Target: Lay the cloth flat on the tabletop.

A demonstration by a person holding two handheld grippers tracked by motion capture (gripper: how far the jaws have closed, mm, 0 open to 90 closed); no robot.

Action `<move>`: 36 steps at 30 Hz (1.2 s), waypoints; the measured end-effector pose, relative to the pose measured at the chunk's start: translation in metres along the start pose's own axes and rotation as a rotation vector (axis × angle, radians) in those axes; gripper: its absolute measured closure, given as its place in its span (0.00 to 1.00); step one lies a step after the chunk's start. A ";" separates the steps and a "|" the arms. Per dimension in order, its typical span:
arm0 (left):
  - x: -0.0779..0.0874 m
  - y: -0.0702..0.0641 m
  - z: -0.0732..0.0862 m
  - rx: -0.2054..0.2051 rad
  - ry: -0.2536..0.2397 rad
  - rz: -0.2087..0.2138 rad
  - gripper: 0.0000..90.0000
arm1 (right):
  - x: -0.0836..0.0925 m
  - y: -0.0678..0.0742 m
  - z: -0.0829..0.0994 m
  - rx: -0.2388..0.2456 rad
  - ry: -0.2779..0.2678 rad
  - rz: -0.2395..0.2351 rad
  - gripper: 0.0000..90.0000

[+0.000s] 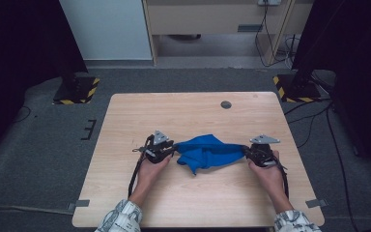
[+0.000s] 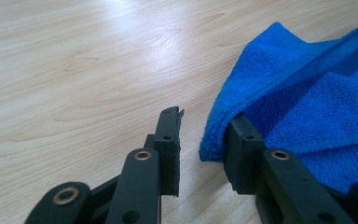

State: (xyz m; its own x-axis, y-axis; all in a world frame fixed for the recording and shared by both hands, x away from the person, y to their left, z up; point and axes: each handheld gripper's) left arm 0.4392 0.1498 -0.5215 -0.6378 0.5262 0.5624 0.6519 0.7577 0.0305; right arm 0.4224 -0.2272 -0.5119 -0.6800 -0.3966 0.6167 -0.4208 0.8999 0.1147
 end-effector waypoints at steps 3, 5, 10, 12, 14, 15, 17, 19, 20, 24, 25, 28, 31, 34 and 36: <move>-0.002 -0.001 0.002 -0.007 0.006 0.009 0.76 | -0.003 -0.002 0.002 0.000 0.012 0.003 0.98; -0.004 -0.002 0.002 -0.014 0.010 0.011 0.77 | -0.003 -0.003 0.003 -0.001 0.014 0.001 0.98; -0.007 0.000 0.005 -0.002 0.010 0.002 0.80 | 0.002 -0.005 0.002 -0.009 0.002 -0.001 0.98; -0.006 0.001 0.006 0.008 -0.003 0.002 0.81 | 0.002 -0.006 0.002 -0.016 -0.002 0.001 0.98; -0.007 0.002 0.006 0.016 -0.010 0.009 0.83 | 0.003 -0.006 0.002 -0.022 0.006 0.000 0.98; -0.007 0.002 0.006 0.016 -0.010 0.009 0.84 | 0.002 -0.007 0.003 -0.012 0.005 0.000 0.98; -0.008 0.001 0.007 0.012 -0.029 0.030 0.85 | 0.002 -0.007 0.002 -0.008 0.003 -0.001 0.98; -0.008 0.000 0.006 0.010 -0.037 0.041 0.85 | 0.002 -0.006 0.002 -0.012 0.004 -0.004 0.98; -0.008 -0.001 0.006 0.008 -0.046 0.045 0.85 | 0.003 -0.006 0.002 -0.015 0.005 -0.006 0.98; -0.008 -0.002 0.005 -0.003 -0.040 0.047 0.94 | 0.003 -0.006 0.002 -0.015 0.000 -0.008 0.98; -0.007 -0.002 0.005 -0.002 -0.038 0.044 0.95 | 0.003 -0.006 0.002 -0.015 -0.004 -0.009 0.98; -0.003 -0.001 0.002 0.007 -0.057 0.042 0.96 | 0.007 -0.005 0.000 -0.011 -0.018 -0.018 0.98; 0.002 -0.002 -0.002 0.012 -0.075 0.039 0.96 | 0.012 -0.002 -0.003 -0.017 -0.043 -0.030 0.98; 0.006 -0.003 -0.004 0.015 -0.082 0.041 0.96 | 0.017 0.000 -0.006 -0.011 -0.057 -0.039 0.98; 0.014 -0.005 -0.008 0.023 -0.089 0.044 0.96 | 0.023 0.003 -0.009 -0.010 -0.080 -0.048 0.98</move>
State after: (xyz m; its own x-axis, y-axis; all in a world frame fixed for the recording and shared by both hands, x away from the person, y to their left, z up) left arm 0.4309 0.1505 -0.5071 -0.6438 0.5903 0.4869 0.6708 0.7416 -0.0122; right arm 0.4112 -0.2318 -0.4900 -0.7050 -0.4523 0.5463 -0.4487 0.8810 0.1503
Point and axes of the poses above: each handheld gripper's, and its own axes: x roughly backward along the jaws, z roughly out of its underside, y roughly to its left, and after that the axes turned 6 degrees about -x, right-handed
